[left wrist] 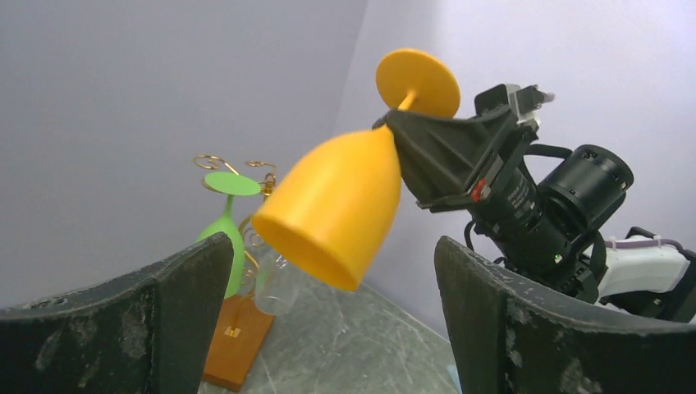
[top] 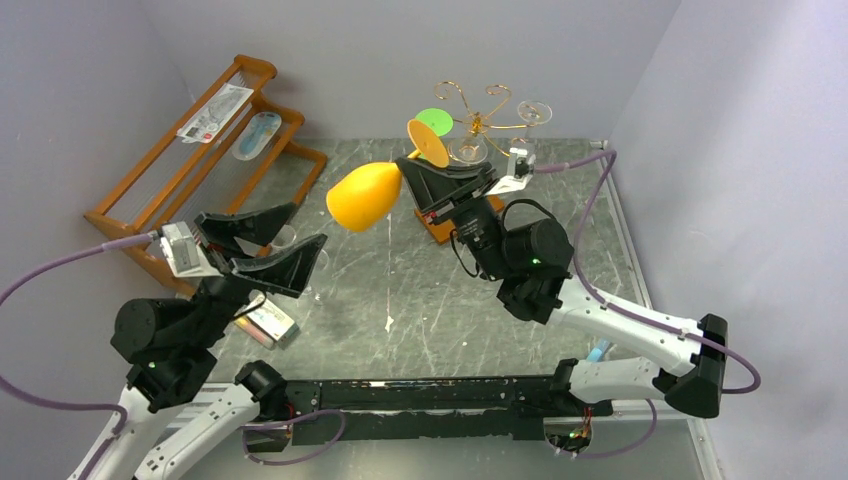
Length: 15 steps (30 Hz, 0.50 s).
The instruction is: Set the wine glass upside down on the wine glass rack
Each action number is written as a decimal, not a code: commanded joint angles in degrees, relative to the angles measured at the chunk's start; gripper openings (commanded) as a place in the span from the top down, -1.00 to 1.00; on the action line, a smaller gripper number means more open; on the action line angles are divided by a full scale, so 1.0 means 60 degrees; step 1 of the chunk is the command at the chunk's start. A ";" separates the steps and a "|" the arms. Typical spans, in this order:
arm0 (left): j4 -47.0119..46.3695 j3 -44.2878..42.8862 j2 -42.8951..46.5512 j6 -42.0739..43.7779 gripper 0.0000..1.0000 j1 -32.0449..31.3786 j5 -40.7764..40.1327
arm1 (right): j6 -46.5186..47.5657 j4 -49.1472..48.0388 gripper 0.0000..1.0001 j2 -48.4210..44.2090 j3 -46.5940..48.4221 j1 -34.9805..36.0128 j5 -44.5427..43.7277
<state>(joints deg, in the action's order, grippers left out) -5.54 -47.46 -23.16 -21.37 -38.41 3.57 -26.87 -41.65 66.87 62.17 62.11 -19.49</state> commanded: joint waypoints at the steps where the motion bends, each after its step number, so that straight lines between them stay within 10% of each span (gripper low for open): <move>1: 0.1330 -0.0983 -0.0406 0.0431 -0.93 -0.0042 -0.0331 | 0.2867 0.0960 1.00 -0.0433 -0.0197 0.0031 0.0633; 15: -0.2352 -0.0425 -0.2307 -0.3665 -0.86 -0.0033 0.2950 | 0.6712 0.3369 1.00 -0.1811 -0.1593 0.0027 0.1919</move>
<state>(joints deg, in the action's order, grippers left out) -11.49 -51.31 -34.63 -34.39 -38.41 15.55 6.61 -25.65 57.17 53.54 62.11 -9.80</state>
